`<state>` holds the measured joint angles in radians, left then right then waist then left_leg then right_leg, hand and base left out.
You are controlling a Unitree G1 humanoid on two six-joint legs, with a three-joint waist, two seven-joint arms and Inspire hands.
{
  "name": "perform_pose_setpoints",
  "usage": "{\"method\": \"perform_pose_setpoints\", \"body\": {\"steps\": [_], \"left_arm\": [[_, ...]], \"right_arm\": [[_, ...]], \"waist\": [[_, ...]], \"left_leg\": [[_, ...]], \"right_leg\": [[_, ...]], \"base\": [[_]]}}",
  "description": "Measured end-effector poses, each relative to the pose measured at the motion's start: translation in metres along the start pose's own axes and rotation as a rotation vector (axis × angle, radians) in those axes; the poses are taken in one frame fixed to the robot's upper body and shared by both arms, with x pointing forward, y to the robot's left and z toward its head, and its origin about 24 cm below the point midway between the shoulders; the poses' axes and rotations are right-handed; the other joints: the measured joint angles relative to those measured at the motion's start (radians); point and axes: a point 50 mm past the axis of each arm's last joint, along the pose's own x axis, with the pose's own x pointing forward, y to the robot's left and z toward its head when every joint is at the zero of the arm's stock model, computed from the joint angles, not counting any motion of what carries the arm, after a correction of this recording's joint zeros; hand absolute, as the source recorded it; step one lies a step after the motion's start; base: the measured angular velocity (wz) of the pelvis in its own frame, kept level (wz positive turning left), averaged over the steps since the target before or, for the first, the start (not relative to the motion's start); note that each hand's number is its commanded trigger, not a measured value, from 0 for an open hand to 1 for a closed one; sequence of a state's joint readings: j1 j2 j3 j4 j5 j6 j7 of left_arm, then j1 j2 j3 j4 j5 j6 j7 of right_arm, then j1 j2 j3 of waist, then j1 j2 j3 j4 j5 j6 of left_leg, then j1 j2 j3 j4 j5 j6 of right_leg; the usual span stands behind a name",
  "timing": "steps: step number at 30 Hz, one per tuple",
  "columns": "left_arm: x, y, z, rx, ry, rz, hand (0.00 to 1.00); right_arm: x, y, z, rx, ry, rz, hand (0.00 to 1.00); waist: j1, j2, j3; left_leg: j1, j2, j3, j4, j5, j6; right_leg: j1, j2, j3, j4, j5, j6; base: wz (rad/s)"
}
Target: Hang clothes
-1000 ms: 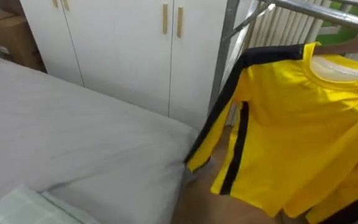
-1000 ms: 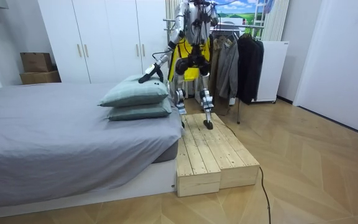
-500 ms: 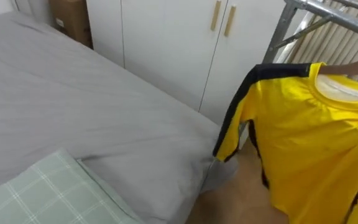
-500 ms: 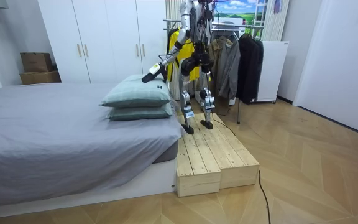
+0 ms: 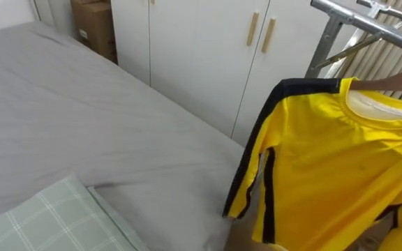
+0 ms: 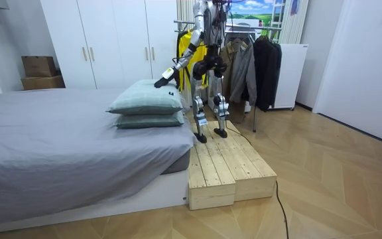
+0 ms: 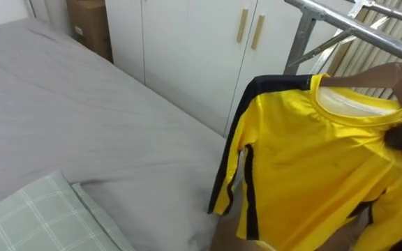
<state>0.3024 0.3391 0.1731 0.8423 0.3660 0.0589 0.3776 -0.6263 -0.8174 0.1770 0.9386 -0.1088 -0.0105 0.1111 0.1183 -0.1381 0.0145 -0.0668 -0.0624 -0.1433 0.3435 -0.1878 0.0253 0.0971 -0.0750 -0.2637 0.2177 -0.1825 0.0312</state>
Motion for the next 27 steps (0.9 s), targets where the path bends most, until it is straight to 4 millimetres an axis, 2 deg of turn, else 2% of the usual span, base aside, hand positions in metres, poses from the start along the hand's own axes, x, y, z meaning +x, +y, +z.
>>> {"method": "perform_pose_setpoints", "body": {"steps": [8,19,23,27], "left_arm": [[0.0,0.001,0.002,-0.003,-0.01,0.006,0.0],[-0.001,0.004,0.003,0.033,-0.041,0.002,0.0],[-0.003,0.0,0.006,0.045,-0.06,-0.011,0.0],[-0.005,-0.003,0.005,0.057,-0.063,-0.023,0.0]], "right_arm": [[0.0,0.003,0.0,0.068,-0.006,0.028,1.0],[-0.001,0.004,-0.002,0.136,-0.013,0.03,1.0],[-0.001,0.005,-0.005,0.138,-0.004,0.034,1.0],[-0.003,0.008,-0.011,0.182,0.004,0.047,1.0]], "waist": [[0.002,-0.002,-0.0014],[-0.006,0.002,-0.006],[-0.005,0.009,-0.0102],[-0.002,0.016,-0.0109]], "left_leg": [[-0.003,0.004,-0.01,0.003,-0.004,-0.011],[0.0,0.004,-0.026,0.003,-0.006,-0.016],[0.001,0.007,-0.026,0.009,-0.007,-0.018],[0.014,0.012,-0.025,0.016,-0.012,-0.022]], "right_leg": [[0.008,0.012,0.002,-0.014,-0.005,-0.012],[0.018,0.018,0.001,-0.016,-0.008,-0.017],[0.027,0.023,0.001,-0.027,-0.007,-0.02],[0.045,0.028,0.003,-0.034,-0.006,-0.022]], "base": [[0.0],[0.04],[0.02],[0.0]]}}
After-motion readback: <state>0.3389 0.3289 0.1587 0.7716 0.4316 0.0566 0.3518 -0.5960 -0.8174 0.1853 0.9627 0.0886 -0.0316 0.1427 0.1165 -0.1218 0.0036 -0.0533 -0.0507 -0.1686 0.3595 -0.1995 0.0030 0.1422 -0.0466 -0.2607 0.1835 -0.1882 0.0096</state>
